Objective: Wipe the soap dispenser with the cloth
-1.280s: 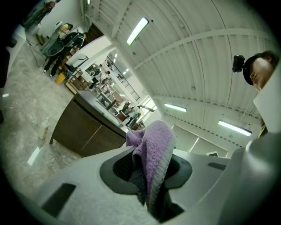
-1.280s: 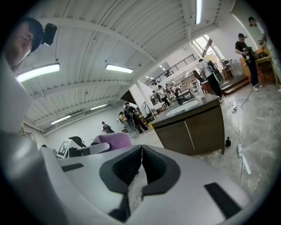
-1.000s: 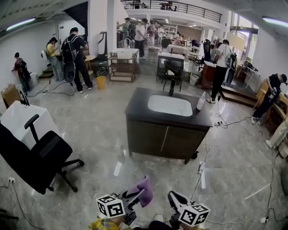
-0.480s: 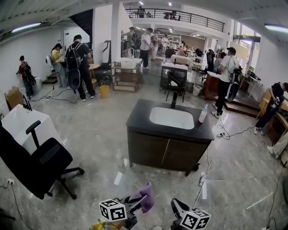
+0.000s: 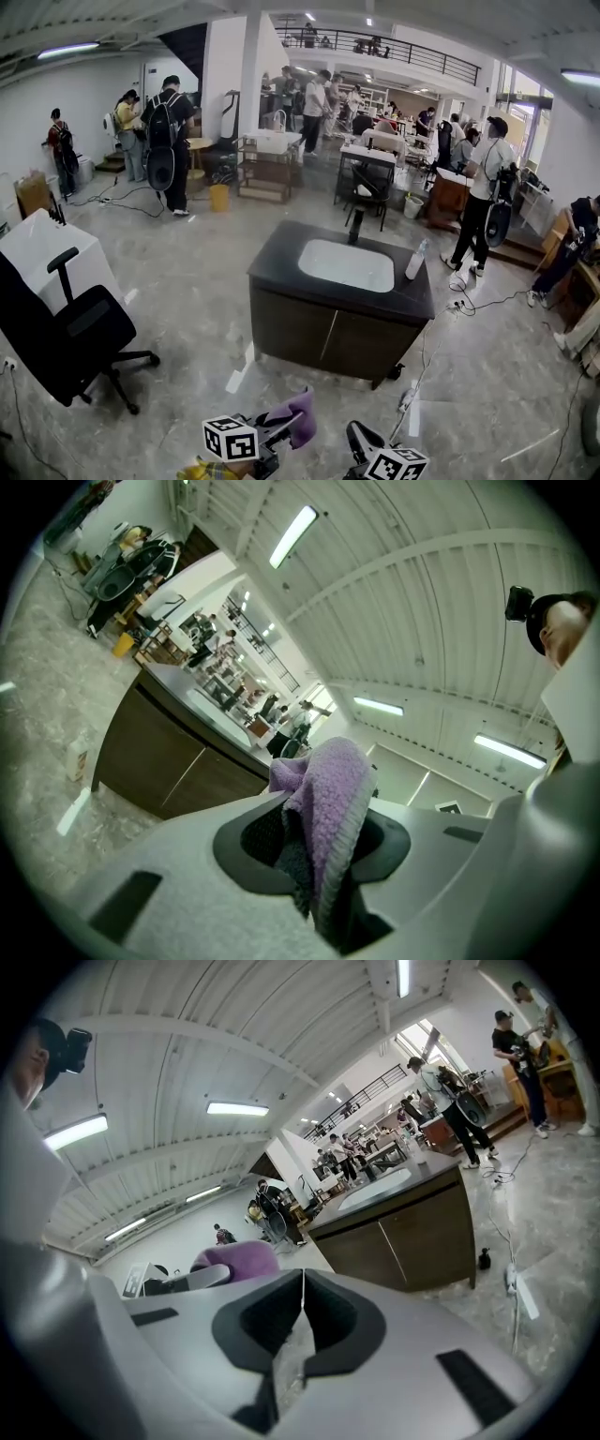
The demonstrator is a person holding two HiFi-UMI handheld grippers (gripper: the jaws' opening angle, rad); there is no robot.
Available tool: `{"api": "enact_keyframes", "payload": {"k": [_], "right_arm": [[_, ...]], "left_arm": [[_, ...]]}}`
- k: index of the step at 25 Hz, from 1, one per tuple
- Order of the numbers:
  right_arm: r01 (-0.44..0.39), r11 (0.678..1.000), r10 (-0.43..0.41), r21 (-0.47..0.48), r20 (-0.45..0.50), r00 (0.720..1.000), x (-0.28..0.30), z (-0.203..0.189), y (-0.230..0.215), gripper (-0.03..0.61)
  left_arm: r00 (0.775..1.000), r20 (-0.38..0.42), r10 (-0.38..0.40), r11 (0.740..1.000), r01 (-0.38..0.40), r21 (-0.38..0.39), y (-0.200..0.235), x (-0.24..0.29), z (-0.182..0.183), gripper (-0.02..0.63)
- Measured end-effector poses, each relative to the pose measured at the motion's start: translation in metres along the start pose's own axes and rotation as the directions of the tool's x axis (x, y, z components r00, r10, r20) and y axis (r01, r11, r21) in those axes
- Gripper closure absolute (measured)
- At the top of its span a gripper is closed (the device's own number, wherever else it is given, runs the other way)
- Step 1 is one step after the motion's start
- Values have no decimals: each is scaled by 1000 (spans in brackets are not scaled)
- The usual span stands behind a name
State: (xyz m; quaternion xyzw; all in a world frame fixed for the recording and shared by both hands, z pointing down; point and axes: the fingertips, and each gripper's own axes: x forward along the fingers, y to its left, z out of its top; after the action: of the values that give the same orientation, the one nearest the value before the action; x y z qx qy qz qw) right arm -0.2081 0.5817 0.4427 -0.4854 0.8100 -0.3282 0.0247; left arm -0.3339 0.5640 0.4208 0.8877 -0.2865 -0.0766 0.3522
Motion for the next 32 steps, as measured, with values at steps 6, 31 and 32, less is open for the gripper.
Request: {"api": "enact_keyframes", "payload": {"k": [6, 31, 32], "right_arm": [[-32, 999, 32, 19, 11, 999, -1, 6, -35, 572], [80, 993, -82, 86, 26, 996, 93, 87, -121, 572], [84, 993, -86, 87, 25, 996, 98, 91, -124, 572]], "left_arm": [[1000, -12, 24, 999, -23, 27, -5, 32, -6, 526], [994, -86, -70, 997, 69, -19, 77, 169, 57, 526], [994, -80, -71, 997, 69, -22, 85, 171, 65, 526]]}}
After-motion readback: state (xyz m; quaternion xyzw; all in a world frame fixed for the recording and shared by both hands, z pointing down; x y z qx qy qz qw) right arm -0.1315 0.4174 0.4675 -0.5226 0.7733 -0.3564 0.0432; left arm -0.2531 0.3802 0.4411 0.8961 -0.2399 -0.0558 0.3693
